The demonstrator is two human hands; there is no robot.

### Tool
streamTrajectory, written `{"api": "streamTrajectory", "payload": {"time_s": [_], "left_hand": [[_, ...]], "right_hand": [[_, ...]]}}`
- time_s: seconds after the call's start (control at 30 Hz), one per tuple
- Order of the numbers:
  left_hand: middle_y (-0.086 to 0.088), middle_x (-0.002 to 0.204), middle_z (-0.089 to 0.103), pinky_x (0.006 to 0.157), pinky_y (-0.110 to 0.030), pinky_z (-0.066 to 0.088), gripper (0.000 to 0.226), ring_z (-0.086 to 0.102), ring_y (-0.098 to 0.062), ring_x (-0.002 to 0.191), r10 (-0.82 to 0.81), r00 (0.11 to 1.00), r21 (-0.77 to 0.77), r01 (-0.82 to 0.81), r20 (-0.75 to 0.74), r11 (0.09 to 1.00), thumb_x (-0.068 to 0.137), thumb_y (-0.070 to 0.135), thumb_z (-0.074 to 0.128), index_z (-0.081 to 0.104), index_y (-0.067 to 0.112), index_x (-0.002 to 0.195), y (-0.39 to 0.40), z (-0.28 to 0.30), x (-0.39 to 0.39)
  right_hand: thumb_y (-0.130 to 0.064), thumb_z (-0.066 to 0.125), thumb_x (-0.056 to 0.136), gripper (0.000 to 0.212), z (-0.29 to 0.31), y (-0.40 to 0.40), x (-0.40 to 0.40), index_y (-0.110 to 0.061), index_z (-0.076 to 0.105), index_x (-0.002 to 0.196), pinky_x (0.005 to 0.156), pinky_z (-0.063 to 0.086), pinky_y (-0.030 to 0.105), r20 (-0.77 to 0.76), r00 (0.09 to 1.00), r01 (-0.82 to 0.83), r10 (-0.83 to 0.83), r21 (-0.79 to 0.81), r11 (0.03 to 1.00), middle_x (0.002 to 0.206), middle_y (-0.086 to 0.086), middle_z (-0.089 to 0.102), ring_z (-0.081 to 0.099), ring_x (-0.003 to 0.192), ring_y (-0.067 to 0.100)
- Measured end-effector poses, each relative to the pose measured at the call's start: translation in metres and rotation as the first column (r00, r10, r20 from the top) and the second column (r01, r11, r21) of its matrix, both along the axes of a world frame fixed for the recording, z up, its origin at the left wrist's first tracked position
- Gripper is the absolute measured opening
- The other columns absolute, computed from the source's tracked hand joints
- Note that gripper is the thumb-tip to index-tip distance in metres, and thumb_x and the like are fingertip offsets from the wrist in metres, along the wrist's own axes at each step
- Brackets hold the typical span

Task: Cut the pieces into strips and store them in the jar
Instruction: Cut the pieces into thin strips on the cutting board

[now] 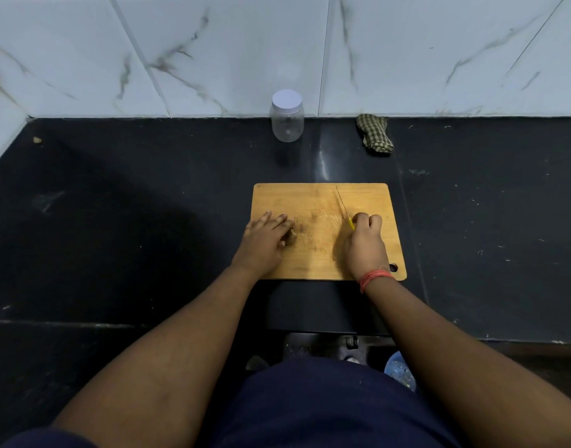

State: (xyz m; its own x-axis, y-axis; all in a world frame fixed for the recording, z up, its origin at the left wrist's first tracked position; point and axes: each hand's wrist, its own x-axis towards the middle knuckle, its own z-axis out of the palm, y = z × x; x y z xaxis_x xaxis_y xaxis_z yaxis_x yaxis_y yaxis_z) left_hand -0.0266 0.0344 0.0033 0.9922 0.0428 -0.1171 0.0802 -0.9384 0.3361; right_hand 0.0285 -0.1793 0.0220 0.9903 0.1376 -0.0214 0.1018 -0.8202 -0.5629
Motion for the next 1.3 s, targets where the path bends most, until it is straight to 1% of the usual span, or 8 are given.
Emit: {"api": "streamTrajectory", "payload": {"time_s": [0.17, 0.33, 0.6, 0.8, 0.93, 1.07, 1.2, 1.3], "left_hand": [[0.001, 0.143, 0.051, 0.122, -0.051, 0.018, 0.051, 0.037, -0.024, 0.138, 0.013, 0.997, 0.116, -0.023, 0.08, 0.993, 0.095, 0.045, 0.061, 0.052, 0.03, 0.142, -0.001, 0.004, 0.009], [0.0, 0.134, 0.053, 0.118, -0.048, 0.024, 0.046, 0.045, -0.025, 0.127, 0.135, 0.984, 0.02, -0.138, 0.114, 0.99, 0.089, 0.05, 0.067, 0.058, 0.025, 0.128, -0.018, 0.001, 0.021], [0.004, 0.115, 0.058, 0.104, -0.044, 0.033, 0.048, 0.051, -0.021, 0.113, 0.25, 0.964, 0.067, -0.257, 0.095, 0.964, 0.09, 0.068, 0.052, 0.064, 0.025, 0.11, -0.032, 0.002, 0.032], [0.002, 0.121, 0.056, 0.103, -0.044, 0.033, 0.045, 0.05, -0.02, 0.114, 0.133, 0.983, 0.104, -0.146, 0.127, 0.984, 0.094, 0.056, 0.05, 0.06, 0.024, 0.124, -0.029, -0.005, 0.021], [0.004, 0.117, 0.058, 0.105, -0.045, 0.032, 0.041, 0.052, -0.02, 0.111, 0.079, 0.991, 0.144, -0.095, 0.112, 0.985, 0.095, 0.052, 0.05, 0.063, 0.024, 0.122, -0.027, -0.008, 0.022], [0.003, 0.118, 0.061, 0.104, -0.045, 0.032, 0.037, 0.052, -0.021, 0.115, 0.221, 0.972, 0.033, -0.224, 0.083, 0.974, 0.097, 0.049, 0.052, 0.063, 0.023, 0.121, -0.033, -0.002, 0.039], [0.003, 0.131, 0.057, 0.108, -0.047, 0.029, 0.05, 0.049, -0.023, 0.126, 0.246, 0.969, -0.013, -0.246, 0.019, 0.969, 0.097, 0.048, 0.054, 0.046, 0.03, 0.144, -0.036, 0.003, 0.05], [0.003, 0.126, 0.057, 0.106, -0.046, 0.032, 0.049, 0.05, -0.021, 0.122, 0.208, 0.978, 0.02, -0.208, 0.013, 0.978, 0.099, 0.05, 0.05, 0.045, 0.036, 0.145, -0.033, 0.002, 0.051]], "right_hand": [[-0.007, 0.047, 0.094, 0.027, 0.007, -0.001, 0.003, -0.007, 0.047, 0.121, 0.068, 0.044, 0.031, -0.05, 0.999, 0.024, -0.02, 0.075, 0.997, 0.125, 0.012, 0.04, 0.049, 0.076, 0.022], [-0.009, 0.05, 0.096, 0.023, 0.01, -0.004, 0.009, -0.007, 0.048, 0.118, 0.08, 0.038, 0.026, -0.098, 0.995, 0.033, -0.016, 0.178, 0.984, 0.117, 0.011, 0.054, 0.051, 0.099, 0.021], [-0.02, 0.052, 0.099, 0.026, 0.017, -0.004, 0.02, -0.009, 0.049, 0.122, 0.082, 0.036, 0.023, -0.126, 0.992, 0.041, -0.012, 0.233, 0.972, 0.127, 0.007, 0.05, 0.046, 0.098, 0.012], [-0.015, 0.056, 0.097, 0.035, 0.021, -0.005, 0.014, -0.008, 0.046, 0.13, 0.087, 0.035, 0.02, -0.216, 0.975, -0.01, 0.057, 0.214, 0.977, 0.132, 0.007, 0.046, 0.048, 0.104, 0.014], [-0.012, 0.054, 0.097, 0.029, 0.017, -0.004, 0.008, -0.008, 0.048, 0.125, 0.085, 0.034, 0.02, -0.242, 0.964, -0.06, 0.107, 0.197, 0.979, 0.127, 0.008, 0.048, 0.044, 0.097, 0.012], [-0.011, 0.05, 0.098, 0.023, 0.019, -0.002, 0.011, -0.01, 0.047, 0.121, 0.08, 0.038, 0.026, -0.283, 0.951, -0.068, 0.127, 0.21, 0.975, 0.115, 0.008, 0.056, 0.05, 0.095, 0.017], [-0.013, 0.044, 0.101, 0.022, 0.028, 0.001, 0.014, -0.012, 0.042, 0.122, 0.068, 0.039, 0.03, -0.334, 0.925, -0.123, 0.183, 0.193, 0.974, 0.095, 0.005, 0.059, 0.057, 0.083, 0.022], [-0.012, 0.041, 0.099, 0.018, 0.032, 0.003, 0.01, -0.013, 0.039, 0.117, 0.055, 0.043, 0.031, -0.345, 0.912, -0.17, 0.221, 0.173, 0.97, 0.086, 0.006, 0.059, 0.061, 0.073, 0.025]]}}
